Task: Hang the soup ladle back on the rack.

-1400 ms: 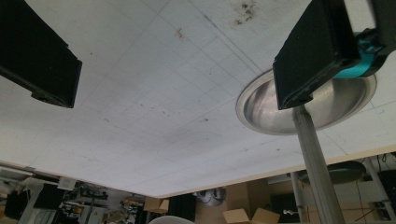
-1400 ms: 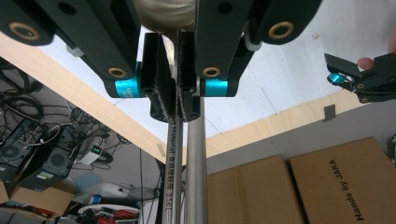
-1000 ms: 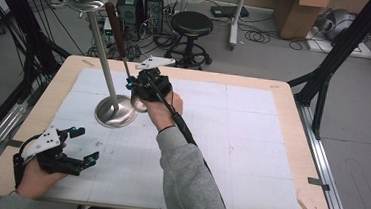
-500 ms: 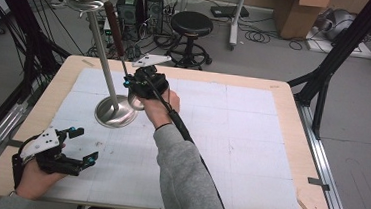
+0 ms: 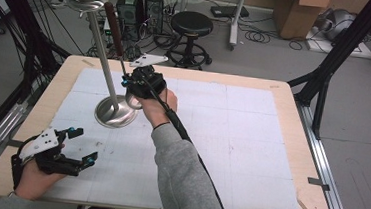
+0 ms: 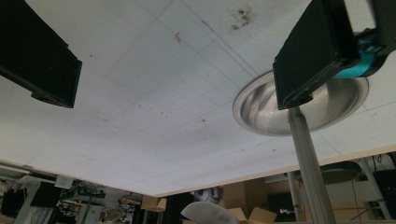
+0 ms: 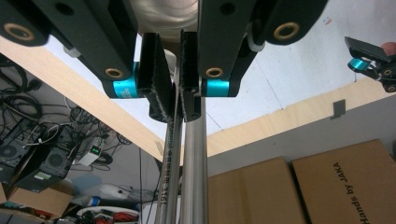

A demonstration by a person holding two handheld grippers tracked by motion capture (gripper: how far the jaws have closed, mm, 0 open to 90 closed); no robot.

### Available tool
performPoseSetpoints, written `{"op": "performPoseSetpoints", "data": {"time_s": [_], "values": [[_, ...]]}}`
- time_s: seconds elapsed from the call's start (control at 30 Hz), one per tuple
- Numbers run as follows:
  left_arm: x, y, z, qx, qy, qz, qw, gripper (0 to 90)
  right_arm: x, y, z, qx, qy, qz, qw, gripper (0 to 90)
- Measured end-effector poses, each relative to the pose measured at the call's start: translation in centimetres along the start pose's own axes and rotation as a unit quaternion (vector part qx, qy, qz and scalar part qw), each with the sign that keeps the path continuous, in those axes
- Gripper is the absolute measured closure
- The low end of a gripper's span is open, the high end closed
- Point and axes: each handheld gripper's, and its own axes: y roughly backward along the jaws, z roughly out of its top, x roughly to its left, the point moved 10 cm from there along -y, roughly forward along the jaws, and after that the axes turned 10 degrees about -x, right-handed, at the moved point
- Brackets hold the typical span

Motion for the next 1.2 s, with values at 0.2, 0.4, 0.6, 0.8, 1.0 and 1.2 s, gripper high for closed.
{"op": "performPoseSetpoints", "data": {"time_s": [0.2,0.4,0.6,0.8,1.0,1.2], "values": [[0.0,0.0,0.0,0.000,0.002,0.001,1.0000,1.7,0.1,0.0,-0.1,-0.002,0.003,0.005,1.0000,77.3],[-0.1,0.0,-0.1,0.002,0.000,0.001,1.0000,1.7,-0.3,0.7,-0.8,-0.001,-0.012,0.004,0.9999,67.4],[0.0,0.0,-0.1,0.001,0.000,0.002,1.0000,1.7,-0.7,1.9,-1.9,-0.001,-0.027,0.017,0.9995,43.0],[0.0,-0.1,-0.1,0.000,0.003,0.005,1.0000,1.7,-0.9,2.8,-2.6,-0.003,-0.037,0.031,0.9988,27.6],[0.1,0.0,-0.1,0.000,0.002,0.005,1.0000,1.7,-1.1,4.1,-3.1,-0.016,-0.032,0.043,0.9984,12.6],[0.1,0.0,-0.1,0.000,0.000,0.005,1.0000,1.7,-1.8,5.8,-3.7,-0.030,-0.015,0.040,0.9986,0.5]]}}
